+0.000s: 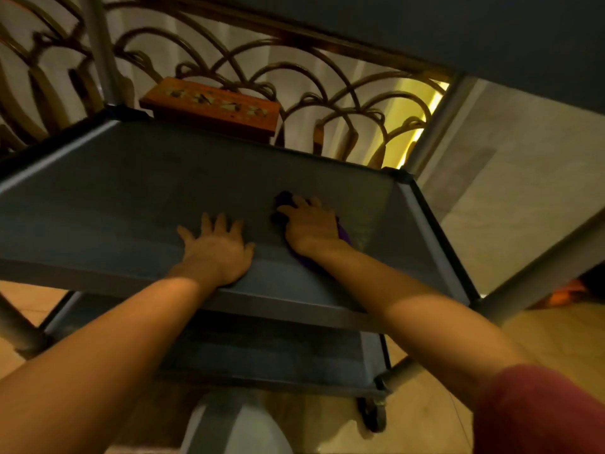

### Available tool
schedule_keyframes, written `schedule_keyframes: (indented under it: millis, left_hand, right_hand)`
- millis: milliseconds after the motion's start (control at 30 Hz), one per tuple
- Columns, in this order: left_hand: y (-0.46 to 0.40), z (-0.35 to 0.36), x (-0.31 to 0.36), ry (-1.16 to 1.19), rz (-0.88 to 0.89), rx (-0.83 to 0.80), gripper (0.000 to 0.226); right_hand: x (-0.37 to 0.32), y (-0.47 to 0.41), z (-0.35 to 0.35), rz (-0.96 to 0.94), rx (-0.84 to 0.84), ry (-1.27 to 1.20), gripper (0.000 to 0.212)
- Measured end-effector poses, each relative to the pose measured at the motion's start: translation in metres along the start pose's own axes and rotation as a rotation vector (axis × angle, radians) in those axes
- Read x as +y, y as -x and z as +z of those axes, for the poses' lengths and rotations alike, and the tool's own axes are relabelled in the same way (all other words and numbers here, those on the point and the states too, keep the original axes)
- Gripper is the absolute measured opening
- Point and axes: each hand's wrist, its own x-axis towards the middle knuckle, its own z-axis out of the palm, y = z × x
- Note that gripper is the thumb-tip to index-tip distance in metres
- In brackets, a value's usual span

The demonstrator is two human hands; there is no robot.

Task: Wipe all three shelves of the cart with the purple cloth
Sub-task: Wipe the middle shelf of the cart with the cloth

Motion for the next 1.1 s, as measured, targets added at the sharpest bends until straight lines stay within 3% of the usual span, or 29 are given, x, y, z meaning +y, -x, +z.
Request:
schedule_keyframes:
  millis: [133,300,400,500,567,633,767,800,833,933,1000,1100]
  left_hand:
    - [0.000,0.003,-0.001,-0.060,-0.024,-0.081,0.070]
    - [0.005,-0.004,0.005,-0.072,-0.044,-0.128,0.076]
    - [0.005,-0.004,0.005,-0.061,-0.055,-0.133,0.076]
    - [0.003,0.000,0.005,-0.066,-0.051,-0.118,0.076]
    - [0.001,0.001,0.004,-0.075,-0.063,-0.125,0.076]
    - [0.003,-0.003,0.005,-0.049,-0.046,-0.086,0.075]
    - [0.028,-0.007,0.007,0.239,0.280,0.503,0.062]
    - [0.038,-0.007,0.011,0.382,0.344,0.554,0.060]
    - [0.049,-0.009,0.016,0.564,0.371,0.481,0.062]
    - [0.078,-0.015,0.040,1.084,0.338,-0.007,0.099]
    - [0.087,-0.020,0.049,1.180,0.386,-0.139,0.112]
    - [0.103,-0.031,0.043,1.042,0.475,-0.074,0.074]
  right_hand:
    - [0.056,0.005,-0.007,0.045,0.102,-0.010,0.036]
    - [0.125,0.039,-0.018,0.384,0.117,0.164,0.034]
    - [0.145,0.072,-0.020,0.505,-0.057,0.449,0.038]
    - [0.145,0.102,-0.018,0.485,-0.320,0.558,0.038]
    - [0.140,0.115,-0.025,0.469,-0.388,0.576,0.038]
    - [0.133,0.124,-0.041,0.485,-0.363,0.475,0.042]
    - [0.104,0.135,-0.069,0.368,-0.169,0.003,0.045]
    - [0.091,0.138,-0.073,0.319,-0.126,-0.105,0.046]
    - [0.079,0.141,-0.078,0.273,-0.097,-0.189,0.044]
    - [0.037,0.138,-0.086,0.157,-0.019,-0.401,0.038]
    - [0.011,0.131,-0.092,0.132,0.048,-0.523,0.032]
    - [-0.019,0.122,-0.093,0.111,0.064,-0.729,0.038]
